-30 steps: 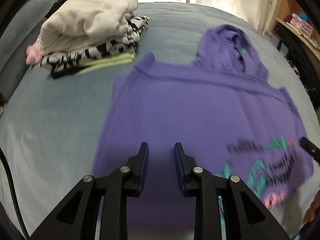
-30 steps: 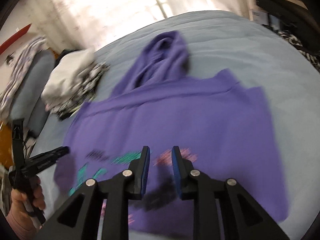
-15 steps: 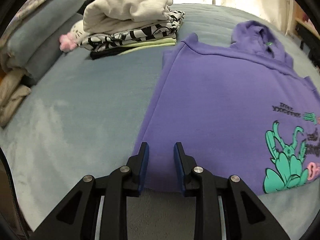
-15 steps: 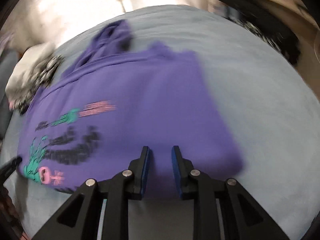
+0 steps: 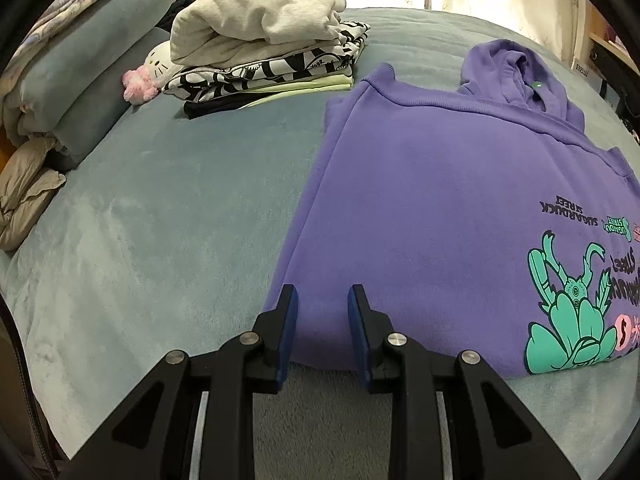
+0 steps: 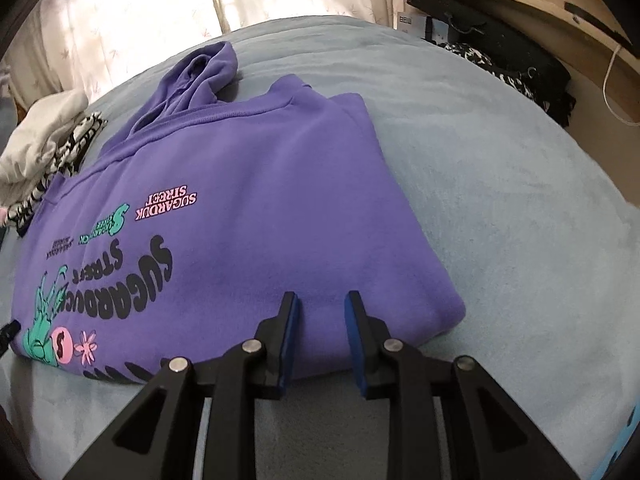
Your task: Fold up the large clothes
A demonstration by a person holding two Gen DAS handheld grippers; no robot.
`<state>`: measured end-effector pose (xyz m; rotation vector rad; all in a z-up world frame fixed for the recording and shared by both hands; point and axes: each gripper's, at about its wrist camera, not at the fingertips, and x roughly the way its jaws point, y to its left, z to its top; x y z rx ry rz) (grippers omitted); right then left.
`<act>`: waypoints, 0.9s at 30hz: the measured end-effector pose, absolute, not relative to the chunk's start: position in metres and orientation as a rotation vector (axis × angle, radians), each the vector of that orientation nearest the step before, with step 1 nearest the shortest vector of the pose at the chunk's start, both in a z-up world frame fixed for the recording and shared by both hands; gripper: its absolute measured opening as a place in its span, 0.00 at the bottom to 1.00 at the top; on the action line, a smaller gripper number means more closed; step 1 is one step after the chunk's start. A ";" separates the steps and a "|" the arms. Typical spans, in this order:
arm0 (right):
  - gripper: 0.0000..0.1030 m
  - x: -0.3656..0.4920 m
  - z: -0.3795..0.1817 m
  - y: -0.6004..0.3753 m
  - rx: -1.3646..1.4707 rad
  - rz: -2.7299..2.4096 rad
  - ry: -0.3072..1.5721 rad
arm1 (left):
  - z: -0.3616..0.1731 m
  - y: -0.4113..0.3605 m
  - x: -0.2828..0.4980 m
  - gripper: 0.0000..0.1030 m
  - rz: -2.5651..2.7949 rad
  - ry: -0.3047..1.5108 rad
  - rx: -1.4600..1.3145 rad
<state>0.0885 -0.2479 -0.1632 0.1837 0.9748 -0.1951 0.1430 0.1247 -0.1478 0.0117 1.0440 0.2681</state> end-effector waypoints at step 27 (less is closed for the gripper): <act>0.24 0.138 -0.117 -0.239 0.077 -0.126 1.071 | -0.098 0.101 0.210 0.32 0.021 1.138 0.207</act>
